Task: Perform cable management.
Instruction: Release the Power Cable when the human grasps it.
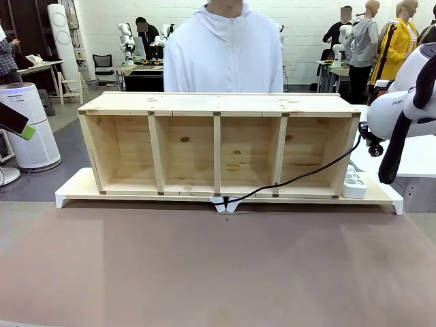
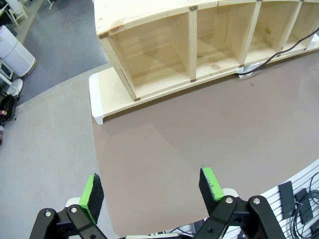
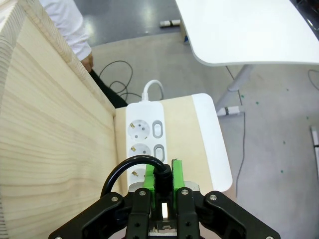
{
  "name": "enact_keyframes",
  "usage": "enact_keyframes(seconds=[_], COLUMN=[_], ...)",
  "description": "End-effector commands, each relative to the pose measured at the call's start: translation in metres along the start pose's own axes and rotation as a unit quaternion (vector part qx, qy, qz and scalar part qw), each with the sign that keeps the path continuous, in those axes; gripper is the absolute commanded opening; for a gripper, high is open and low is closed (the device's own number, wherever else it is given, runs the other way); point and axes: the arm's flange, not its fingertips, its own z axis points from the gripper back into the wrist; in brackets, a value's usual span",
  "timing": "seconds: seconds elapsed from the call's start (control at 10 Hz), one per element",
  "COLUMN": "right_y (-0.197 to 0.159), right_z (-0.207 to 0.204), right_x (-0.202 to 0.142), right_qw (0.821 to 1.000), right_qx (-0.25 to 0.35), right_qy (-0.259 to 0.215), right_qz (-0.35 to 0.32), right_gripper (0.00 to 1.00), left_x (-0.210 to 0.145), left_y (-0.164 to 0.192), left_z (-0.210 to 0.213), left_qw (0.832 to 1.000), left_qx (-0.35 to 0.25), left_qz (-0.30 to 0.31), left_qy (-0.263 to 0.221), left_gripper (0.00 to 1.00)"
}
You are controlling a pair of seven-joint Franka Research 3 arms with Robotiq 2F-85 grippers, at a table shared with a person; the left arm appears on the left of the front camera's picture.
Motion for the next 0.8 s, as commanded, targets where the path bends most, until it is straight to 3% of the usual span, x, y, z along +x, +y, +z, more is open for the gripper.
enact_keyframes(seconds=[0.0, 0.7], right_y=[0.0015, 0.0015], right_z=[0.0029, 0.0029], right_x=[0.0011, 0.0011], right_qw=[1.000, 1.000], right_qx=[-0.001, -0.001], right_qy=[-0.003, -0.003], right_qz=[0.004, 0.004], right_gripper=[0.17, 0.17], left_x=[0.0019, 0.0019], left_y=[0.0004, 0.0004], left_z=[-0.0009, -0.0009], left_qw=[1.000, 1.000], left_qx=[0.002, 0.002], left_qz=[0.000, 0.000], left_qy=[-0.005, -0.005], left_gripper=[1.00, 1.00])
